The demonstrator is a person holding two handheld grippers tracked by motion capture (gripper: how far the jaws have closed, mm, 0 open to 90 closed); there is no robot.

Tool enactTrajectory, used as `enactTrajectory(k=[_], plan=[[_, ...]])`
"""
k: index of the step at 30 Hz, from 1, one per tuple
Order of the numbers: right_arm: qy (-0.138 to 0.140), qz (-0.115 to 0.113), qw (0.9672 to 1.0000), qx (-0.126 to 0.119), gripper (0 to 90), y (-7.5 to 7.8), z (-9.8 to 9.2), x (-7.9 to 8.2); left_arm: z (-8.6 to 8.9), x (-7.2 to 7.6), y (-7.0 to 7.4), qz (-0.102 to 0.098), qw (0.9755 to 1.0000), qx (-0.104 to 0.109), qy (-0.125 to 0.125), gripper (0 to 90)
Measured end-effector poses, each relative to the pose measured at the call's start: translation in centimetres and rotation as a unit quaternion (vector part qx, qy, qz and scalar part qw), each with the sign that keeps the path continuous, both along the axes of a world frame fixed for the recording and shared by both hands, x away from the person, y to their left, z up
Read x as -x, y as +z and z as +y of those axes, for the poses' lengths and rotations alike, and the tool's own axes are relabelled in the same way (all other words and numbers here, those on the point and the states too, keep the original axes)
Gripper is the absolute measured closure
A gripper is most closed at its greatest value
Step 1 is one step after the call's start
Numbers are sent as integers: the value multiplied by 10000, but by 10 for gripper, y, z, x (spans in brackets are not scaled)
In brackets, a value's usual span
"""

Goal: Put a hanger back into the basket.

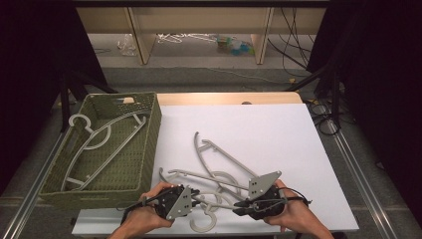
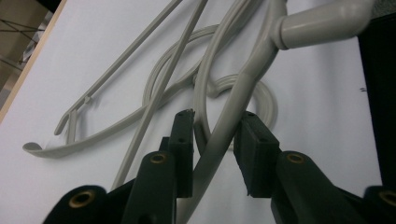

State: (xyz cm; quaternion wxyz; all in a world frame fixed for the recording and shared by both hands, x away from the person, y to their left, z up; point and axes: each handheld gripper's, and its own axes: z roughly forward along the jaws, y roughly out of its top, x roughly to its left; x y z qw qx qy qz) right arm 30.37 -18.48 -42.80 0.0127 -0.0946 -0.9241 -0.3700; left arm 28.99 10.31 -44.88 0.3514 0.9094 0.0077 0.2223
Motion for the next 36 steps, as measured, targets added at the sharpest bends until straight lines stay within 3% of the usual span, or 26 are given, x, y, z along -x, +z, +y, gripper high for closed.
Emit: enactTrajectory(k=[3, 10, 11, 12, 13, 18, 21, 26, 28, 32, 34, 36], plan=[[-44, -33, 10000, -25, 799, 1, -3, -2, 0, 1, 2, -189, 9998, -17, -102, 711], [-221, -126, 9997, -46, 755, 3, -6, -4, -1, 4, 8, -290, 9994, -56, -206, 737], [-300, -145, 9994, -63, 740, 4, -7, -5, -1, 4, 8, -311, 9993, 13, -186, 743], [-384, -172, 9991, -88, 726, 5, -8, -6, -1, 5, 9, -206, 9996, 63, -180, 746], [-442, -208, 9988, -99, 714, 6, -8, -6, -1, 5, 11, -267, 9995, 63, -170, 749], [-837, -311, 9956, -273, 602, 8, -11, -9, -2, 7, 19, -30, 9995, 292, -71, 770], [-983, -393, 9937, -361, 508, 8, -11, -11, -3, 8, 21, 120, 9992, 379, -30, 786], [-1205, -531, 9899, -516, 439, 9, -10, -12, -2, 7, 25, 223, 9984, 487, 155, 786], [-1306, -588, 9878, -614, 416, 12, -11, -12, 0, 6, 26, 429, 9963, 704, 230, 791], [-1603, -857, 9797, -842, 372, 22, -15, -11, 5, 2, 29, 546, 9941, 784, 509, 791], [-1680, -917, 9766, -986, 371, 26, -18, -10, 9, -1, 29, 709, 9908, 938, 671, 791], [-1796, -945, 9728, -1120, 366, 29, -20, -10, 12, -3, 31, 914, 9858, 1143, 823, 791]])
